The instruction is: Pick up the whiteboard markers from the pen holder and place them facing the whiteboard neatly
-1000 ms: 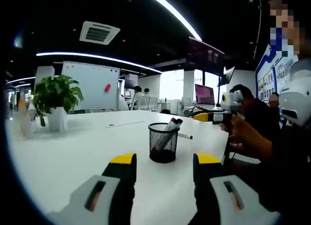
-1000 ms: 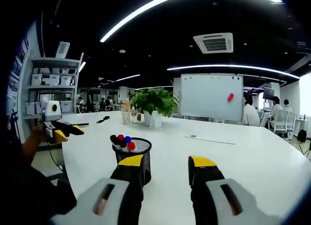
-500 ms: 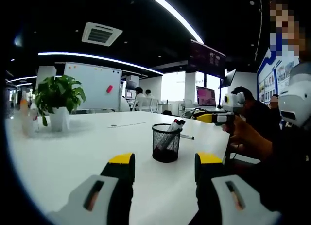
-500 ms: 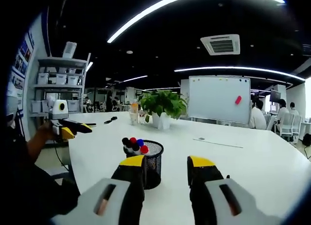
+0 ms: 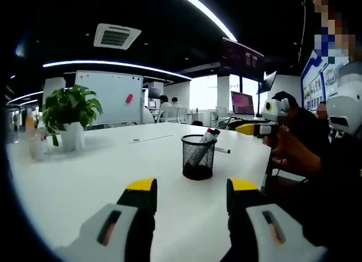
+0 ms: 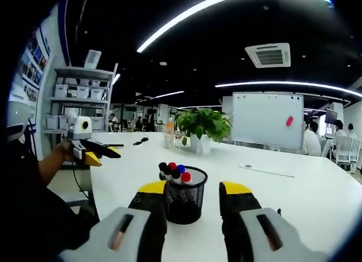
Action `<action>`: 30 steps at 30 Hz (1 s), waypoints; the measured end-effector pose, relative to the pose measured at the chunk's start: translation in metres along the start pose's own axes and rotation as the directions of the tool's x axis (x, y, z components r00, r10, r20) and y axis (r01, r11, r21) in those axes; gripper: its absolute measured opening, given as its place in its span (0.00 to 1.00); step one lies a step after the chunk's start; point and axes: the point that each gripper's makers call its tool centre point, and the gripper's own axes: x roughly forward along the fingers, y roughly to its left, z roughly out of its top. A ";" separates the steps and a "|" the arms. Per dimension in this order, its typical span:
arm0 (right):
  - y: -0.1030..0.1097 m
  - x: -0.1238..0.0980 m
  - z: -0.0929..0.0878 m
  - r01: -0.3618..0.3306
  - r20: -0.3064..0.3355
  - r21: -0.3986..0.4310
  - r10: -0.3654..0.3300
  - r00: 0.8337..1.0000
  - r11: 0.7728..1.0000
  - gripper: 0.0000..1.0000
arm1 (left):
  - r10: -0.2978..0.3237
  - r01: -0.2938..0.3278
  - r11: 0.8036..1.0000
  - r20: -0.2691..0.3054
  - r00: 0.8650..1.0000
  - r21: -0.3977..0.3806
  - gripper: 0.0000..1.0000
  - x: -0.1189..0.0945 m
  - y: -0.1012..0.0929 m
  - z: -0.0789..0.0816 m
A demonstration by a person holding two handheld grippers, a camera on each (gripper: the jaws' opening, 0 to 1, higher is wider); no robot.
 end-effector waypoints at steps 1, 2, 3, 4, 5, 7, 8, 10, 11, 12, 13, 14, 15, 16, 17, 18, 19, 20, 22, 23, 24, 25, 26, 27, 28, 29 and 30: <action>0.001 0.000 0.001 -0.005 0.008 0.003 0.005 1.000 1.000 0.40 | 0.005 -0.005 1.000 0.000 1.000 0.000 0.51 -0.001 0.001 0.000; 0.001 0.000 0.002 -0.007 0.012 0.008 0.007 1.000 1.000 0.40 | 0.006 -0.006 1.000 0.001 1.000 -0.002 0.51 -0.001 0.003 0.000; 0.001 0.000 0.002 -0.009 0.016 0.015 0.008 1.000 1.000 0.40 | 0.010 -0.010 1.000 0.001 1.000 -0.008 0.51 -0.003 0.004 -0.001; 0.001 -0.001 0.003 -0.009 0.019 0.019 0.009 1.000 1.000 0.39 | 0.020 -0.020 1.000 0.001 1.000 -0.013 0.50 -0.005 0.008 -0.001; 0.001 -0.001 0.005 -0.013 0.022 0.020 0.013 1.000 1.000 0.39 | 0.030 -0.030 0.999 -0.002 1.000 -0.014 0.50 -0.006 0.011 -0.002; 0.002 -0.001 0.006 -0.018 0.027 0.023 0.017 0.999 1.000 0.39 | 0.046 -0.046 0.999 -0.001 0.999 -0.020 0.50 -0.010 0.017 -0.002; 0.002 -0.001 0.006 -0.022 0.027 0.023 0.022 0.999 0.999 0.39 | 0.050 -0.050 0.998 -0.002 0.999 -0.026 0.50 -0.010 0.018 -0.002; 0.007 0.000 0.008 -0.051 0.036 0.042 0.050 0.998 0.998 0.37 | 0.053 -0.053 0.998 -0.002 0.999 -0.029 0.50 -0.011 0.018 -0.002; 0.009 0.000 0.009 -0.064 0.040 0.049 0.062 0.997 0.997 0.35 | 0.054 -0.054 0.998 -0.002 0.999 -0.027 0.50 -0.011 0.018 -0.002; 0.010 0.001 0.010 -0.071 0.046 0.056 0.068 0.997 0.996 0.34 | 0.053 -0.054 0.998 -0.003 0.999 -0.025 0.50 -0.011 0.018 -0.002; 0.011 0.001 0.011 -0.078 0.054 0.064 0.075 0.996 0.995 0.36 | 0.052 -0.052 0.998 -0.004 0.999 -0.024 0.50 -0.010 0.017 -0.001; 0.013 0.003 0.011 -0.087 0.058 0.065 0.084 0.995 0.994 0.37 | 0.048 -0.048 0.999 -0.002 0.999 -0.023 0.50 -0.009 0.016 -0.001; 0.015 0.004 0.011 -0.093 0.057 0.064 0.089 0.994 0.994 0.38 | 0.043 -0.043 0.999 0.000 0.999 -0.027 0.49 -0.007 0.014 -0.001; 0.017 0.005 0.010 -0.095 0.053 0.059 0.092 0.994 0.994 0.37 | 0.041 -0.041 0.999 0.001 0.999 -0.030 0.49 -0.006 0.013 -0.001; 0.018 0.006 0.010 -0.094 0.051 0.056 0.091 0.995 0.994 0.37 | 0.032 -0.032 0.999 -0.002 0.999 -0.032 0.49 -0.003 0.010 -0.003; 0.019 0.007 0.008 -0.092 0.050 0.052 0.090 0.995 0.994 0.36 | 0.022 -0.022 0.999 -0.011 1.000 -0.030 0.49 0.000 0.007 -0.007; 0.019 0.007 0.007 -0.095 0.050 0.051 0.092 0.994 0.994 0.36 | 0.019 -0.020 0.999 -0.014 1.000 -0.031 0.49 0.002 0.006 -0.008; 0.021 0.009 0.006 -0.106 0.050 0.056 0.103 0.993 0.993 0.36 | 0.007 -0.008 1.000 -0.023 1.000 -0.030 0.49 0.004 0.003 -0.011; 0.023 0.011 0.004 -0.113 0.047 0.059 0.111 0.993 0.992 0.35 | 0.000 -0.001 0.999 -0.029 1.000 -0.033 0.49 0.005 0.002 -0.012; 0.025 0.012 0.003 -0.116 0.044 0.057 0.113 0.993 0.992 0.35 | -0.001 0.000 0.999 -0.031 1.000 -0.033 0.49 0.005 0.001 -0.012; 0.025 0.013 0.003 -0.116 0.042 0.055 0.114 0.993 0.992 0.35 | -0.001 0.000 0.999 -0.031 1.000 -0.033 0.49 0.004 0.001 -0.012; 0.026 0.013 0.003 -0.118 0.040 0.051 0.116 0.992 0.992 0.35 | -0.001 0.000 1.000 -0.031 1.000 -0.032 0.49 0.004 0.001 -0.012; 0.027 0.014 0.003 -0.120 0.040 0.048 0.118 0.992 0.992 0.35 | 0.002 -0.003 1.000 -0.029 1.000 -0.028 0.49 0.003 0.002 -0.011; 0.028 0.015 0.004 -0.123 0.039 0.043 0.122 0.992 0.991 0.35 | 0.003 -0.003 1.000 -0.028 1.000 -0.027 0.49 0.002 0.002 -0.010; 0.029 0.015 0.004 -0.124 0.039 0.037 0.122 0.992 0.992 0.34 | 0.002 -0.003 1.000 -0.027 1.000 -0.015 0.49 -0.001 0.003 -0.009; 0.029 0.016 0.004 -0.123 0.036 0.031 0.122 0.992 0.992 0.34 | 0.001 -0.001 1.000 -0.031 1.000 -0.006 0.49 -0.003 0.004 -0.009; 0.030 0.017 0.003 -0.123 0.032 0.027 0.123 0.992 0.992 0.34 | 0.000 0.000 1.000 -0.034 0.999 0.000 0.49 -0.004 0.004 -0.009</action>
